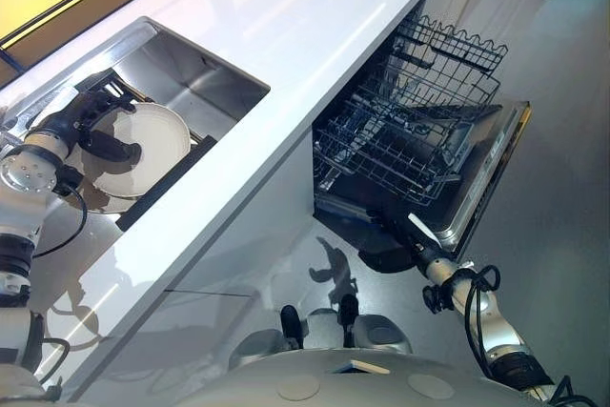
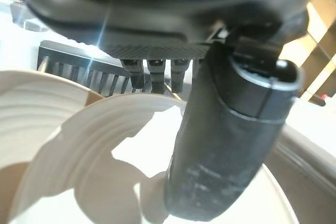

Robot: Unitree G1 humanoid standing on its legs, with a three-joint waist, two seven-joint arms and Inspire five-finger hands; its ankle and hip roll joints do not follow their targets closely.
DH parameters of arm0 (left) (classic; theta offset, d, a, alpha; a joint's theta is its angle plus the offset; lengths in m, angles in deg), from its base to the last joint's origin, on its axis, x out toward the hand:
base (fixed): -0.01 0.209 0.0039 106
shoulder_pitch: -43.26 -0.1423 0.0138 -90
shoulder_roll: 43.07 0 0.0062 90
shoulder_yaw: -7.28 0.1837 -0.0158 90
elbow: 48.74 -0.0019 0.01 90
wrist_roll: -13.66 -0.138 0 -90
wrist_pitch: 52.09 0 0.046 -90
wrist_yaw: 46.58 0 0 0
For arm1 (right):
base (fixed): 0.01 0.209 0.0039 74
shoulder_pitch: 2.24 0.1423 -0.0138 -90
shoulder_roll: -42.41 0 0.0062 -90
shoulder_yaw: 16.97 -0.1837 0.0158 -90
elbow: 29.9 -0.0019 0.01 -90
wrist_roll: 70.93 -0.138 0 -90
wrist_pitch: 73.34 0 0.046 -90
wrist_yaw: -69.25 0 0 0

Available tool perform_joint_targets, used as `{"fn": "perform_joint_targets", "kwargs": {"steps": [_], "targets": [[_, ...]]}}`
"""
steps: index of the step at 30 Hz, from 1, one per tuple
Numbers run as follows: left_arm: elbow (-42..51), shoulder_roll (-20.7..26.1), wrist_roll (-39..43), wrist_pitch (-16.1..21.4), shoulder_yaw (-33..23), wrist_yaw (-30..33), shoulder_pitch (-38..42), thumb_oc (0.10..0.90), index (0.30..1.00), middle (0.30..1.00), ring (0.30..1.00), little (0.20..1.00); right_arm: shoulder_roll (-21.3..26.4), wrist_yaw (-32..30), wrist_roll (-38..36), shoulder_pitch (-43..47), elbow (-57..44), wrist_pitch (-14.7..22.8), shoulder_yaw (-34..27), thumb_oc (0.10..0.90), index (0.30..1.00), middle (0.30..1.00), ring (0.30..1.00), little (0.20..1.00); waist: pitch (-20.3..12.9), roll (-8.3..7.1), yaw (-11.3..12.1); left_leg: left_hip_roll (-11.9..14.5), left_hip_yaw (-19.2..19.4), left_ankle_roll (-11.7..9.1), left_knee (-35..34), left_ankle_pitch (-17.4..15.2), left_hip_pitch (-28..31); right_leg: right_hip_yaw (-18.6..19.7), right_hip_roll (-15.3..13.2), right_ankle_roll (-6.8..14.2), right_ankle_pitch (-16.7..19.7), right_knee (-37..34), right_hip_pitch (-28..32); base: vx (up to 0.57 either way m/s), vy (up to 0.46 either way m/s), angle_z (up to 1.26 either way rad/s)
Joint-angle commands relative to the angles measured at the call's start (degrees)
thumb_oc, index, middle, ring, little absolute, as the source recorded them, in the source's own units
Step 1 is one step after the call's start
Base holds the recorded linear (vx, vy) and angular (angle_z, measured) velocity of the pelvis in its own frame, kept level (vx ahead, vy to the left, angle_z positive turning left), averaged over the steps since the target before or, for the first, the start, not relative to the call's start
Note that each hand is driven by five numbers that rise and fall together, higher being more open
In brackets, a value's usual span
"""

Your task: Pick up plates and place into dishwasher.

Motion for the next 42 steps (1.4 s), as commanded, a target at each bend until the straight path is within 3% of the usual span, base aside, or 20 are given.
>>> {"fn": "perform_joint_targets", "kwargs": {"steps": [1,5,6,7,8,9,10,14,16,25,38,41,42], "targets": [[-1.54,1.51,10.02,0.57,-4.90,3.77,6.73,0.800,0.900,0.900,0.900,0.900,-0.53,-1.45,0.95,3.13,-3.83,4.65,0.52,0.800,0.900,0.900,0.900,0.900,-1.04,1.49,-0.83,-1.95,-1.39,0.59,0.07,-2.10,-3.12,-2.94,-0.95,4.73,-5.26,7.24,-2.45,0.00,0.000,0.00],[1.79,-2.56,20.99,2.02,-7.89,2.31,5.59,0.800,0.900,0.900,0.900,0.900,-2.00,-2.36,2.94,2.83,-2.04,5.12,0.53,0.800,0.900,0.900,0.900,0.900,-0.82,1.33,-0.50,-1.97,-1.58,0.72,0.07,-2.09,-3.08,-2.88,-1.01,4.82,-5.60,7.78,-2.65,0.00,0.000,0.00],[3.31,-4.00,24.85,2.68,-8.73,2.13,5.51,0.482,0.627,0.627,0.627,0.582,-2.51,-2.68,3.74,2.90,-1.33,5.50,0.53,0.800,0.900,0.900,0.900,0.900,-0.76,1.27,-0.34,-1.97,-1.67,0.75,0.07,-2.11,-3.04,-2.94,-1.08,4.83,-5.68,7.93,-2.66,0.00,0.000,0.00],[4.54,-5.24,28.45,3.68,-9.27,2.14,5.40,0.281,0.455,0.455,0.455,0.381,-2.86,-3.08,4.28,2.92,-0.61,5.93,0.65,0.800,0.900,0.900,0.900,0.900,-0.77,1.23,-0.21,-1.96,-1.71,0.77,0.07,-2.16,-2.96,-3.05,-1.15,4.85,-5.72,8.01,-2.63,0.00,0.000,0.00],[6.00,-6.64,29.57,4.14,-9.82,2.41,5.31,0.191,0.378,0.378,0.378,0.291,-3.41,-3.44,4.79,2.90,0.19,6.40,0.61,0.800,0.900,0.900,0.900,0.900,-0.78,1.20,-0.08,-1.97,-1.81,0.77,0.07,-2.21,-2.93,-3.08,-1.23,4.84,-5.76,8.12,-2.61,0.00,0.000,0.00],[7.46,-8.19,31.52,5.25,-10.25,2.93,5.29,0.193,0.380,0.380,0.380,0.293,-4.06,-3.75,5.31,3.02,0.88,6.66,0.57,0.800,0.900,0.900,0.900,0.900,-0.82,1.11,0.04,-2.01,-1.87,0.77,0.07,-2.25,-2.88,-3.12,-1.33,4.88,-5.75,8.22,-2.59,0.00,0.000,0.00],[8.89,-9.44,32.63,6.02,-10.63,3.17,5.07,0.111,0.309,0.309,0.309,0.211,-4.40,-3.94,5.70,3.05,1.32,6.92,0.54,0.800,0.900,0.900,0.900,0.900,-0.84,1.07,0.14,-2.01,-1.93,0.78,0.07,-2.25,-2.82,-3.17,-1.37,4.86,-5.77,8.36,-2.59,0.00,0.000,0.00],[13.95,-13.14,34.47,7.41,-10.95,5.11,5.14,0.193,0.380,0.380,0.380,0.293,-5.53,-4.66,6.59,3.37,2.50,7.87,0.43,0.800,0.900,0.900,0.900,0.900,-1.18,0.83,0.28,-2.10,-2.24,0.81,0.07,-2.49,-2.65,-3.26,-1.55,4.84,-5.73,8.56,-2.48,0.00,-0.004,0.01],[14.42,-13.77,33.82,7.63,-11.08,5.68,5.41,0.171,0.361,0.361,0.361,0.271,-5.88,-4.96,6.74,3.54,2.65,8.29,0.24,0.800,0.900,0.900,0.900,0.900,-1.39,0.84,0.26,-2.11,-2.39,0.79,0.07,-2.59,-2.49,-3.28,-1.55,4.85,-5.80,8.63,-2.36,-0.01,-0.014,0.08],[12.86,-13.39,33.11,8.56,-12.82,6.66,5.71,0.152,0.345,0.345,0.345,0.252,-6.62,-5.31,4.79,4.41,-1.78,9.43,-2.40,0.800,0.900,0.900,0.900,0.900,-2.21,0.80,-0.17,-2.02,-2.43,0.75,0.07,-3.18,-1.63,-3.20,-1.48,4.96,-5.93,8.34,-1.23,0.00,-0.008,0.01],[11.22,-11.85,32.59,8.08,-14.62,3.59,4.00,0.298,0.469,0.469,0.469,0.398,-6.49,-3.73,4.41,4.47,-4.51,8.65,-3.34,0.800,0.900,0.900,0.900,0.900,-3.62,0.28,-0.02,-1.93,-2.49,0.57,0.07,-3.78,-0.73,-3.25,-1.00,4.60,-5.98,7.40,0.21,0.00,-0.008,0.00],[11.27,-11.81,31.87,7.21,-14.74,1.49,2.97,0.435,0.587,0.587,0.587,0.535,-6.46,-3.86,4.24,4.41,-4.64,7.98,-3.11,0.800,0.900,0.900,0.900,0.900,-3.81,0.23,0.21,-1.87,-2.62,0.42,0.07,-3.82,-0.68,-3.41,-0.85,4.41,-5.96,7.01,0.67,0.00,-0.022,-0.01],[11.13,-11.75,31.68,6.96,-14.58,0.33,2.72,0.748,0.855,0.855,0.855,0.848,-6.36,-3.89,4.15,4.36,-4.72,7.87,-3.02,0.800,0.900,0.900,0.900,0.900,-3.81,0.25,0.24,-1.88,-2.68,0.40,0.07,-3.82,-0.67,-3.45,-0.81,4.35,-5.96,6.96,0.75,0.00,0.000,0.00]]}}
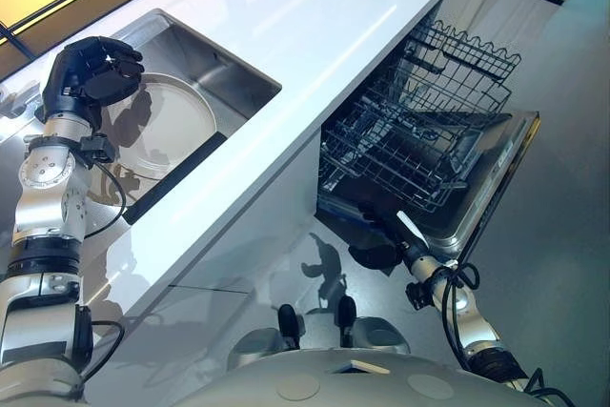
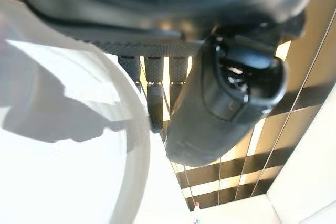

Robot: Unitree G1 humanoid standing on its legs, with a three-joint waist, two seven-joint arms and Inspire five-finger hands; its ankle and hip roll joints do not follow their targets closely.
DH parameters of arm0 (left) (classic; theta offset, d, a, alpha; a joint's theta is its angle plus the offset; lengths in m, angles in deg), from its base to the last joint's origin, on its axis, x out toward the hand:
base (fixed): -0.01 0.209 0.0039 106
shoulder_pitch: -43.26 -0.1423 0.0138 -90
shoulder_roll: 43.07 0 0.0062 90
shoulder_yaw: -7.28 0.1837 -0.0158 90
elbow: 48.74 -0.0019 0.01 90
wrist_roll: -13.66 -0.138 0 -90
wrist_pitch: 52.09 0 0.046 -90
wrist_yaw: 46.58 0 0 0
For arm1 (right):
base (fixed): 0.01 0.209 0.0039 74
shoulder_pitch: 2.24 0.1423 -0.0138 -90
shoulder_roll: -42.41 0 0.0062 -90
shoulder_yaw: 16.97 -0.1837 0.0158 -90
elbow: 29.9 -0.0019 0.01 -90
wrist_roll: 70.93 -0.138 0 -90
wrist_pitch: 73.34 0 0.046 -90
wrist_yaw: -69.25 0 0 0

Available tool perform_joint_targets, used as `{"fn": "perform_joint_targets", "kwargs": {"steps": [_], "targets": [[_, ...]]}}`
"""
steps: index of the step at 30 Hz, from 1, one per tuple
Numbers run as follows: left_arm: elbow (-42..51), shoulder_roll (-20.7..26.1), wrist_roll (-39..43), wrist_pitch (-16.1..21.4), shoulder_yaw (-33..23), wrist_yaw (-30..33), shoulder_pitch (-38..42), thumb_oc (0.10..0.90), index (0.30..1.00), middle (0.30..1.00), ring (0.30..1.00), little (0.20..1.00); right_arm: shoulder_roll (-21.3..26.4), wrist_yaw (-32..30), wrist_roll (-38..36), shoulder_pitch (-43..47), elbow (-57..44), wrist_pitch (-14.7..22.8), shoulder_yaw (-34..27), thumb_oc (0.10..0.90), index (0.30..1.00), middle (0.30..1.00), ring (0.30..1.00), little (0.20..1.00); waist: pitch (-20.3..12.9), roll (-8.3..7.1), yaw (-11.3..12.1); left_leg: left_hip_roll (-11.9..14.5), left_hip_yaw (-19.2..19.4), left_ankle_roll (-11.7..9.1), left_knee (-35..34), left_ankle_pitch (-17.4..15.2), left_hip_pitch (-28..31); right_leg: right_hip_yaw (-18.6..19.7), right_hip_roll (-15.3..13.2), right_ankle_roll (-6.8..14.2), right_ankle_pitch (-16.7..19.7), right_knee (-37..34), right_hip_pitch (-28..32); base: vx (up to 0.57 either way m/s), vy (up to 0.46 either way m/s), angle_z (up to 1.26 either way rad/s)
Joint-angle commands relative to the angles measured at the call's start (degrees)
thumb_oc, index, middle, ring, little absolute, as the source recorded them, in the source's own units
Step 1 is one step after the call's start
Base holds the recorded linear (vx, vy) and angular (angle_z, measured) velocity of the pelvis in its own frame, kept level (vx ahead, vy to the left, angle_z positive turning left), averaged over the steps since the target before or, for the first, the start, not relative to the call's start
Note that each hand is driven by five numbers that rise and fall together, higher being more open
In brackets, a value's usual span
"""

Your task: Pick up plates and place into dishwasher.

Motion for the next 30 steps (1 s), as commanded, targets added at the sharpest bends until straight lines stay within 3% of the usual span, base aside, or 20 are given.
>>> {"fn": "perform_joint_targets", "kwargs": {"steps": [1,8,18,25,30], "targets": [[0.59,1.77,0.29,4.03,-2.47,-4.33,3.41,0.800,0.900,0.900,0.900,0.900,-0.11,-0.33,-2.44,1.96,-7.45,4.42,-1.05,0.800,0.900,0.900,0.900,0.900,-3.83,1.28,-1.09,-1.85,-2.02,0.32,0.08,-3.74,-1.08,-2.04,-0.54,3.86,-6.30,8.06,-0.57,0.00,0.000,0.00],[-0.37,1.58,-0.73,2.06,0.39,-13.71,1.15,0.800,0.900,0.900,0.900,0.900,0.67,-0.28,-3.27,1.82,-7.98,3.76,-0.99,0.800,0.900,0.900,0.900,0.900,-3.67,1.50,-0.96,-1.79,-2.25,0.16,0.08,-3.56,-0.90,-2.39,-0.39,3.72,-6.23,7.29,0.05,-0.01,-0.008,0.03],[-1.10,2.54,-2.87,0.05,2.69,-20.40,-0.68,0.800,0.900,0.900,0.900,0.900,2.13,0.24,-4.53,2.69,-9.41,3.43,-1.22,0.800,0.900,0.900,0.900,0.900,-3.52,1.94,-0.70,-1.83,-2.30,0.06,0.08,-3.33,-0.72,-3.08,-0.50,3.66,-6.26,6.82,0.68,0.00,0.000,0.00],[-2.02,4.69,-12.64,1.28,2.05,-14.40,-1.39,0.800,0.900,0.900,0.900,0.900,2.86,1.13,-5.19,2.22,-8.98,3.28,-1.34,0.800,0.900,0.900,0.900,0.900,-3.67,2.06,-0.50,-1.96,-2.41,-0.07,0.08,-3.07,-0.75,-3.33,-0.42,3.50,-6.41,6.50,0.96,0.00,0.000,0.00],[-4.35,7.37,-21.75,0.03,3.01,-15.43,-1.73,0.800,0.900,0.900,0.900,0.900,3.43,1.18,-5.60,2.03,-9.78,2.50,-1.14,0.800,0.900,0.900,0.900,0.900,-3.53,2.16,-0.53,-2.11,-2.69,-0.02,0.08,-2.95,-0.87,-3.31,-0.26,3.35,-6.52,6.50,0.86,0.00,0.000,0.00]]}}
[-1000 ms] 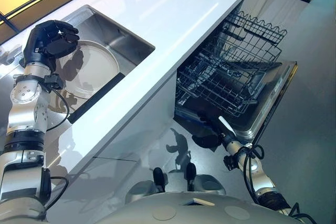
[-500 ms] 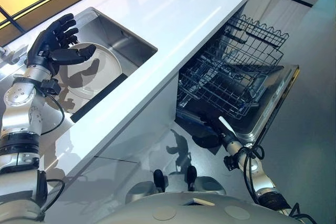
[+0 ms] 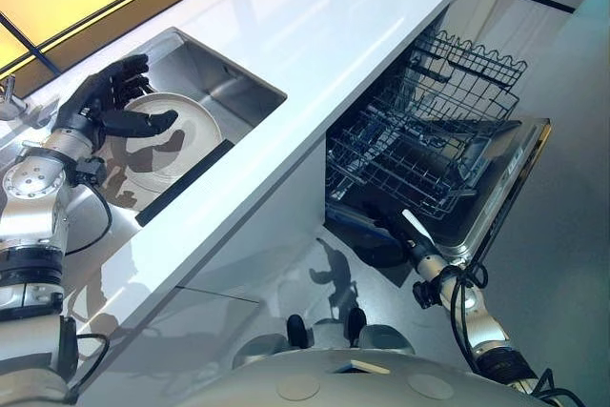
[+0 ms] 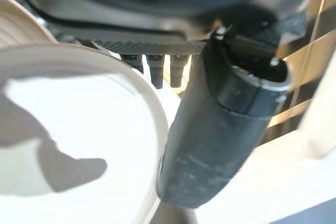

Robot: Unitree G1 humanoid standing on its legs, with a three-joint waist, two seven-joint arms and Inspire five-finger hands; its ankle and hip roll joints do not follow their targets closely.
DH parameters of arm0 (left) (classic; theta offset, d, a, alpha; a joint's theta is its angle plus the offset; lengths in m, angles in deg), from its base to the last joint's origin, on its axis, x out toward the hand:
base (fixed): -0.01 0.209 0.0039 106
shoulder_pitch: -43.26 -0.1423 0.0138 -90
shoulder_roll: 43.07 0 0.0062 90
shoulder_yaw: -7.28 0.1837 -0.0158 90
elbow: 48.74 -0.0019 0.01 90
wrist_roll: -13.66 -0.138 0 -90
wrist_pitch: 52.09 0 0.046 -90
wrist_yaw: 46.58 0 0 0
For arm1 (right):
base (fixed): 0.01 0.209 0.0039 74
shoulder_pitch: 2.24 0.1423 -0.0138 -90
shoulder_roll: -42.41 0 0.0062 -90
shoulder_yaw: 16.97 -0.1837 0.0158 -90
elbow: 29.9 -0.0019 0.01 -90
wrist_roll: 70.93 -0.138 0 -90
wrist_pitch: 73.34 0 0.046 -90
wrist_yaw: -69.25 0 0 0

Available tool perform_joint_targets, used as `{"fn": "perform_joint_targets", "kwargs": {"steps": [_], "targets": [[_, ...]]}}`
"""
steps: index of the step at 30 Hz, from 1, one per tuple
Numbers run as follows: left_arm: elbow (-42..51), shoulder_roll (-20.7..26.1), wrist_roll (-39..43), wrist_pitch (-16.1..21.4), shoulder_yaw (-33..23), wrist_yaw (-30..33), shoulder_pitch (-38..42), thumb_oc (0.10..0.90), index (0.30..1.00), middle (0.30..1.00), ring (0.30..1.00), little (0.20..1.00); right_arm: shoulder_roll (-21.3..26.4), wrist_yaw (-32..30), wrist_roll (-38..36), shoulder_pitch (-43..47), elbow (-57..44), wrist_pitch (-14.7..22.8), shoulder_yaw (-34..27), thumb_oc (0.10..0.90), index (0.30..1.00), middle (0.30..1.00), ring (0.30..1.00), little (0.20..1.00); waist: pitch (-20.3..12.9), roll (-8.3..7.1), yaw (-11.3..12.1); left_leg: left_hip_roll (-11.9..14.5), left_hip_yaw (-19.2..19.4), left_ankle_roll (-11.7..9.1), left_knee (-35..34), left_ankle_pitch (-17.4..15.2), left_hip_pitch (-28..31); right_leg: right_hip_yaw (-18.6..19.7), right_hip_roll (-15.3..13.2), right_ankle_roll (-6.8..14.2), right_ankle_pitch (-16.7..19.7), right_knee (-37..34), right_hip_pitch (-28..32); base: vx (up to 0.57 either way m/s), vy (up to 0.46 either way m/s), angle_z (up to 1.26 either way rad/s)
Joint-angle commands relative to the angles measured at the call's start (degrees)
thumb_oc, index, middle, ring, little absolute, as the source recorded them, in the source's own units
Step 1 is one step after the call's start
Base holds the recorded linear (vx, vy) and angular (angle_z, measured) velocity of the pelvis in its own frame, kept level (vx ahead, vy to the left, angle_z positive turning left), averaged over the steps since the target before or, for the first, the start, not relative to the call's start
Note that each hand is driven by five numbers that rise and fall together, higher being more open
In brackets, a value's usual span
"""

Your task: Pick up plates and place into dishwasher.

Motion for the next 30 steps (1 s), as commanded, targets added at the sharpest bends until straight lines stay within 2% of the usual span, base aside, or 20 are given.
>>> {"fn": "perform_joint_targets", "kwargs": {"steps": [1,4,8,11,14,15,16,17,20,30], "targets": [[-1.43,4.16,-6.77,0.84,3.53,-2.02,1.62,0.800,0.900,0.900,0.900,0.900,0.67,-0.22,-3.42,2.36,-8.71,3.15,-1.12,0.800,0.900,0.900,0.900,0.900,-1.67,-0.34,-0.87,-2.05,-1.99,0.11,0.09,-2.75,-2.01,-2.47,-0.19,3.55,-6.68,7.66,-1.06,0.00,0.000,0.00],[-2.44,7.89,-12.48,-0.55,5.96,-4.59,0.62,0.800,0.900,0.900,0.900,0.900,2.06,-0.52,-5.34,2.59,-9.42,2.19,-1.01,0.800,0.900,0.900,0.900,0.900,-1.28,-0.23,-0.83,-2.18,-2.26,0.35,0.09,-2.73,-1.95,-2.20,0.02,3.58,-6.32,7.35,-1.02,0.00,0.000,0.00],[-1.67,11.15,-18.39,-1.56,6.30,-6.28,-0.34,0.800,0.900,0.900,0.900,0.900,3.05,0.13,-6.88,2.82,-9.23,1.85,-1.76,0.800,0.900,0.900,0.900,0.900,-0.85,-0.07,-0.60,-2.25,-2.50,0.56,0.15,-2.74,-1.89,-2.04,0.17,3.55,-6.13,6.90,-0.82,0.00,0.000,0.00],[-1.12,13.03,-21.63,-1.72,6.87,-7.58,-0.35,0.800,0.900,0.900,0.900,0.900,3.56,0.33,-7.60,2.92,-9.14,1.74,-1.97,0.800,0.900,0.900,0.900,0.900,-0.68,0.02,-0.52,-2.30,-2.54,0.63,0.22,-2.79,-1.86,-2.04,0.21,3.58,-5.99,6.71,-0.73,0.00,0.000,0.00],[-0.44,16.01,-28.96,-0.80,9.39,-9.96,0.69,0.800,0.900,0.900,0.900,0.900,4.20,0.19,-8.36,3.27,-9.10,1.33,-1.75,0.800,0.900,0.900,0.900,0.900,-0.70,0.25,-0.52,-2.53,-2.63,0.70,0.14,-2.85,-1.90,-1.96,0.34,3.69,-5.72,6.20,-0.55,0.00,0.000,0.00],[-0.33,16.67,-29.44,-0.49,10.50,-10.37,0.82,0.564,0.698,0.698,0.698,0.664,4.39,-0.02,-8.60,3.29,-9.36,1.03,-1.50,0.800,0.900,0.900,0.900,0.900,-0.69,0.27,-0.54,-2.58,-2.65,0.68,0.13,-2.81,-1.92,-1.89,0.36,3.70,-5.62,6.03,-0.47,0.00,0.000,0.00],[0.20,16.97,-30.14,-0.44,10.87,-10.79,1.06,0.438,0.589,0.589,0.589,0.538,4.50,0.02,-8.82,3.30,-9.33,0.96,-1.58,0.800,0.900,0.900,0.900,0.900,-0.71,0.26,-0.52,-2.63,-2.69,0.70,0.12,-2.82,-1.93,-1.90,0.36,3.68,-5.58,5.92,-0.41,0.00,0.000,0.00],[0.86,17.58,-30.77,0.25,11.67,-11.32,1.63,0.100,0.300,0.300,0.300,0.200,4.79,-0.11,-9.35,3.43,-9.13,0.96,-1.42,0.800,0.900,0.900,0.900,0.900,-0.72,0.29,-0.51,-2.74,-2.83,0.72,0.10,-2.83,-1.94,-1.90,0.37,3.73,-5.48,5.86,-0.40,0.00,0.000,0.00],[2.53,17.50,-27.38,0.80,12.67,-9.85,3.43,0.100,0.300,0.300,0.300,0.200,4.54,-0.58,-9.76,3.68,-8.26,1.04,-1.04,0.800,0.900,0.900,0.900,0.900,-0.78,0.28,-0.48,-2.94,-2.99,0.77,0.09,-2.94,-1.94,-1.88,0.42,3.77,-5.42,5.65,-0.33,-0.01,-0.014,-0.02],[5.75,15.05,-22.04,5.50,9.15,8.43,10.12,0.100,0.300,0.300,0.300,0.200,0.90,-1.19,-6.55,2.81,-5.51,2.04,-0.44,0.800,0.900,0.900,0.900,0.900,-1.91,-0.03,-0.68,-3.05,-3.39,0.33,0.09,-3.01,-2.48,-1.71,0.59,3.63,-5.62,5.30,-0.47,-0.01,-0.008,0.04]]}}
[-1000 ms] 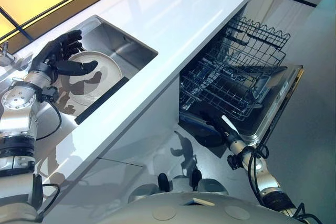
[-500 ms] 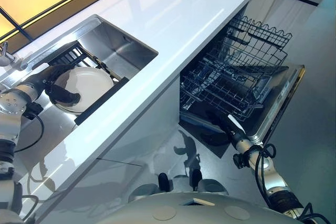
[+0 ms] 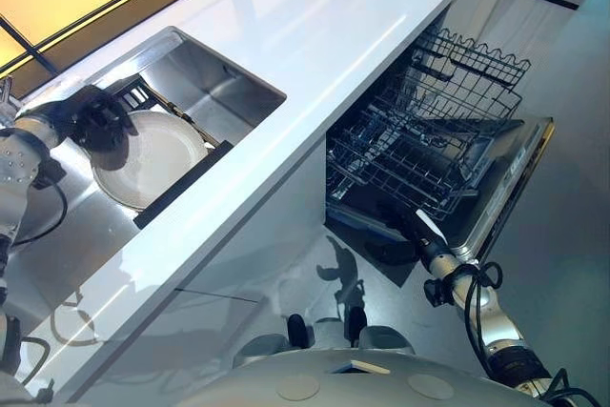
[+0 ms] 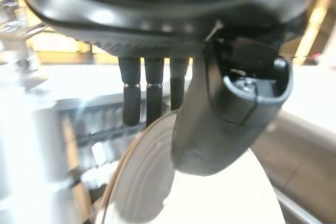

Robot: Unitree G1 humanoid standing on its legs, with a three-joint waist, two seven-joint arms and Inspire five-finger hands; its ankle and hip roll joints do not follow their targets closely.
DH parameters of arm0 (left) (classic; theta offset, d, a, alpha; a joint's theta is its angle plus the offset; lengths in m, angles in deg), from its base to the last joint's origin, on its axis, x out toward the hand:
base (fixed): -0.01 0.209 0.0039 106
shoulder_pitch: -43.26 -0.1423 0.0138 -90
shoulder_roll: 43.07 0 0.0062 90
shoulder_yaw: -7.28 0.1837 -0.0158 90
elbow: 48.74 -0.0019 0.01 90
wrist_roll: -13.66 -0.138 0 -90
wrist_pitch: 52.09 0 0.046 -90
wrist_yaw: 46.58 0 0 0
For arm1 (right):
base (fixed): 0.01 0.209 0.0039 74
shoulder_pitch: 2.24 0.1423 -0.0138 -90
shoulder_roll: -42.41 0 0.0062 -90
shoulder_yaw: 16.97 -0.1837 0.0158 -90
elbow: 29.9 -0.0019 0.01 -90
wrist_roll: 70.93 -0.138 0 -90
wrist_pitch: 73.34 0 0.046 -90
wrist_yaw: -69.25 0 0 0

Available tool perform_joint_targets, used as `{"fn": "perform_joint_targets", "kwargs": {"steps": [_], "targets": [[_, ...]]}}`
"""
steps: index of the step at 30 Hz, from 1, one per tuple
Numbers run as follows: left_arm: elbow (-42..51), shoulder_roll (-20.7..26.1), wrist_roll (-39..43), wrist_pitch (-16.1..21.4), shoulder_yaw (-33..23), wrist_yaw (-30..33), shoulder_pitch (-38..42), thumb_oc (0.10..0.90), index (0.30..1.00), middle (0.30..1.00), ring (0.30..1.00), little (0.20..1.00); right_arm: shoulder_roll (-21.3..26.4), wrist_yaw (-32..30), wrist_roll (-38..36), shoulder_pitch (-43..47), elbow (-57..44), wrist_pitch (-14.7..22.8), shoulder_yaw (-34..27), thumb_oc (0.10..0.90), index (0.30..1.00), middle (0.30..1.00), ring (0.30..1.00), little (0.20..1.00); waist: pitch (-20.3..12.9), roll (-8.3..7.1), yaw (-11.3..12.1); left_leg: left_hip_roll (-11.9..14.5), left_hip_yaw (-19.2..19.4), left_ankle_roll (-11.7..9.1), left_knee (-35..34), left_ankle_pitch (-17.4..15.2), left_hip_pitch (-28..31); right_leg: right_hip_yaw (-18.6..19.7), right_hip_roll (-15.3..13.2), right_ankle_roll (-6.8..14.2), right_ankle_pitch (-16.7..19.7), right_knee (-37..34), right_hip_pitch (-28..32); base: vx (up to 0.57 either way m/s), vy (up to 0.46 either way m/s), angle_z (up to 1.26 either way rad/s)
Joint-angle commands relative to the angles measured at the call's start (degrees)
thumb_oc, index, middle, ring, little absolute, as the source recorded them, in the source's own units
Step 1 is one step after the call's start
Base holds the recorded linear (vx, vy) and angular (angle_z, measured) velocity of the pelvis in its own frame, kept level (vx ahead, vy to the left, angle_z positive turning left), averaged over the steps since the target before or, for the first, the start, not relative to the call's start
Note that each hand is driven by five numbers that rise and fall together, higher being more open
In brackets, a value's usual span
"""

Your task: Pick up plates and place into dishwasher.

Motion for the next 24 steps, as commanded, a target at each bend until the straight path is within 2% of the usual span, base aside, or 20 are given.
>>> {"fn": "perform_joint_targets", "kwargs": {"steps": [1,15,18,21,24], "targets": [[3.79,0.76,6.23,5.02,-1.94,7.15,7.05,0.100,0.300,0.300,0.300,0.200,-1.09,-0.86,0.16,2.82,-4.35,5.18,-0.73,0.800,0.900,0.900,0.900,0.900,-1.95,0.10,-0.47,-2.83,-2.65,0.47,0.09,-2.93,-2.13,-1.52,0.43,3.68,-6.57,7.88,-1.55,0.00,0.000,0.00],[2.24,3.50,9.24,7.45,-5.79,14.67,6.03,0.100,0.300,0.300,0.300,0.200,-1.85,-1.99,1.41,2.46,-3.55,5.52,-0.50,0.800,0.900,0.900,0.900,0.900,-2.08,0.38,-0.35,-2.70,-2.66,0.51,0.09,-3.09,-2.29,-1.43,0.25,3.90,-6.30,8.92,-2.20,0.00,0.000,0.00],[2.28,3.97,8.15,7.78,-6.47,18.01,6.35,0.100,0.300,0.300,0.300,0.200,-1.94,-2.11,1.50,2.60,-3.40,5.66,-0.45,0.800,0.900,0.900,0.900,0.900,-2.10,0.34,-0.37,-2.63,-2.63,0.56,0.09,-3.17,-2.17,-1.30,0.33,3.84,-6.38,9.09,-2.26,0.00,0.000,0.00],[2.30,4.97,7.14,8.22,-7.00,23.95,7.45,0.100,0.300,0.300,0.300,0.200,-1.88,-2.67,1.09,2.90,-3.24,5.83,-0.21,0.800,0.900,0.900,0.900,0.900,-2.30,0.23,-0.35,-2.59,-2.57,0.55,0.09,-3.28,-2.12,-1.23,0.37,3.78,-6.45,9.00,-2.18,0.00,0.000,0.00],[2.76,5.89,10.20,8.97,-7.44,29.32,9.31,0.100,0.300,0.300,0.300,0.200,-1.84,-2.90,-0.58,3.27,-3.95,6.63,-0.21,0.800,0.900,0.900,0.900,0.900,-2.55,0.15,-0.40,-2.51,-2.56,0.58,0.09,-3.37,-2.06,-1.13,0.40,3.73,-6.44,9.03,-2.14,0.00,0.000,0.00]]}}
